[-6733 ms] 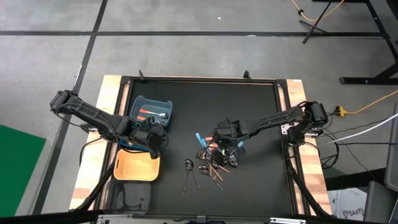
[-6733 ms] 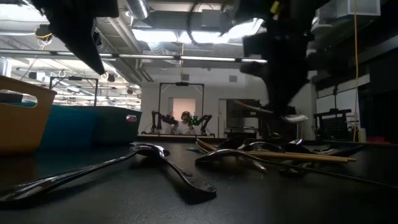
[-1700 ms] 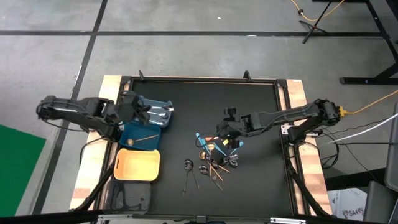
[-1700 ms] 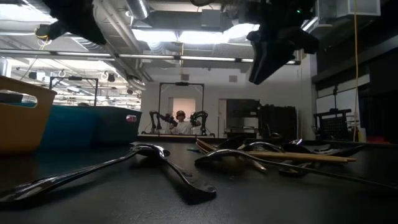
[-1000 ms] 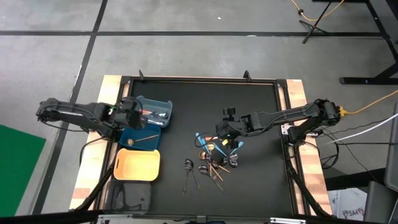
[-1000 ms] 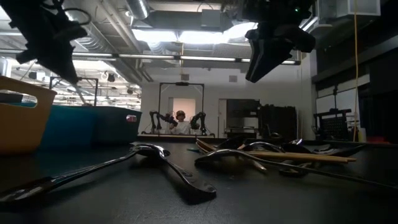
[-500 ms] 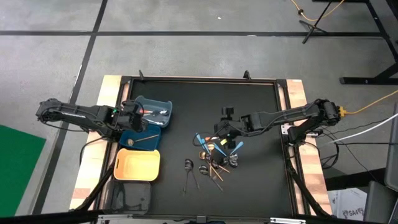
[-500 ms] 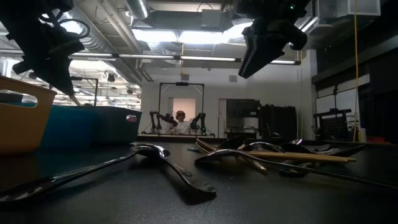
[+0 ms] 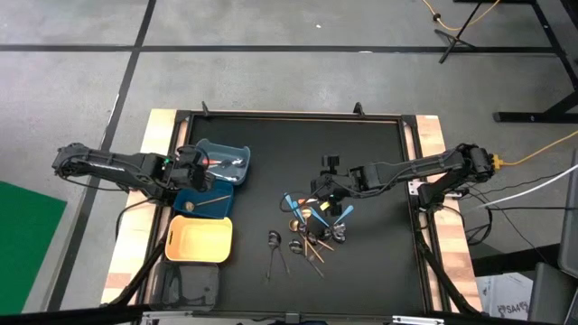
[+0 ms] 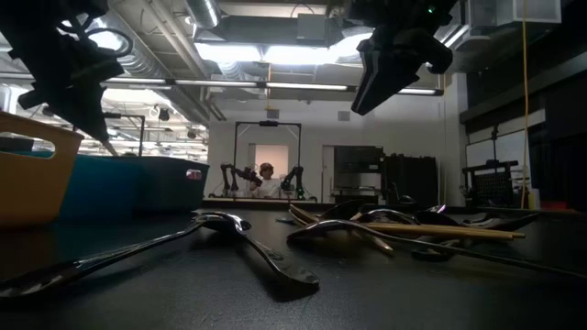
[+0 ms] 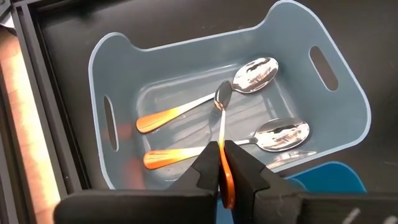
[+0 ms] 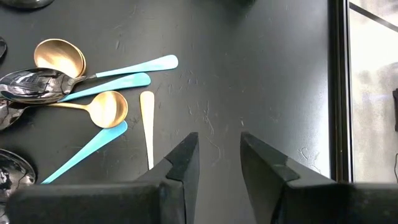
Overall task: Sort silverware by color (type)
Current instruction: Put the orange spoon into the light green bin, then put the black spoon into the orange bin
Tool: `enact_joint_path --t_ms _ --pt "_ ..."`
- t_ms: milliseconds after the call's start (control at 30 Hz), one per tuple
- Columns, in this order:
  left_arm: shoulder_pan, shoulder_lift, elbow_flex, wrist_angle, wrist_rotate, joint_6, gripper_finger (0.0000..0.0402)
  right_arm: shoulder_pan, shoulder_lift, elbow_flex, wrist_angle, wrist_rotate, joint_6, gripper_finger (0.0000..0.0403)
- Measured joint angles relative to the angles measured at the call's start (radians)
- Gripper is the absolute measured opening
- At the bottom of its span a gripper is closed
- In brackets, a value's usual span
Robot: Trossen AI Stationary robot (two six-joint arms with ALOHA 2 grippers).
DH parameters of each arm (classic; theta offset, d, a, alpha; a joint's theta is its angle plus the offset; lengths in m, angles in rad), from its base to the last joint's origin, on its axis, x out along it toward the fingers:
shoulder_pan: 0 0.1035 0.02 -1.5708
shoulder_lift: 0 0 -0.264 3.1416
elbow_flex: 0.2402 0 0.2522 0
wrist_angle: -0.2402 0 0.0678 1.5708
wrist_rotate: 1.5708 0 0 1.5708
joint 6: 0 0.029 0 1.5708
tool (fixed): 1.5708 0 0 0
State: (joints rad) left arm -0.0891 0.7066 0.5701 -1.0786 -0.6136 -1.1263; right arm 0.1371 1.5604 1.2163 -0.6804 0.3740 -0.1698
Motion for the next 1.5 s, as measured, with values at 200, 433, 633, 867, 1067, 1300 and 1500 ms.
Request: enact_joint_path --t_ms 200,433,633,867,1067,1300,1500 --pt "0.000 0.000 -0.001 -0.003 0.003 0.000 0.0020 0.000 0.000 0.000 0.000 0.000 0.000 0.0106" --pt "0.000 0.000 -0.001 -0.002 0.003 0.000 0.0018 0.000 0.000 0.000 0.000 0.000 0.000 0.0106" --pt "0.000 0.000 -0.001 -0.001 0.002 0.000 0.0033 0.000 0.000 0.000 0.000 0.000 0.000 0.0106" --pt "0.000 0.000 -0.001 0.001 -0.003 0.000 0.0063 0.000 0.000 0.000 0.000 0.000 0.000 0.0106" --pt "0.000 0.000 -0.001 0.001 -0.003 0.000 0.0080 0.000 0.000 0.000 0.000 0.000 0.000 0.0106" --pt "0.000 0.000 -0.001 0.001 -0.003 0.000 0.0082 0.000 0.000 0.000 0.000 0.000 0.000 0.0106" --pt "0.000 0.000 -0.001 0.001 -0.003 0.000 0.0083 0.000 0.000 0.000 0.000 0.000 0.000 0.0106"
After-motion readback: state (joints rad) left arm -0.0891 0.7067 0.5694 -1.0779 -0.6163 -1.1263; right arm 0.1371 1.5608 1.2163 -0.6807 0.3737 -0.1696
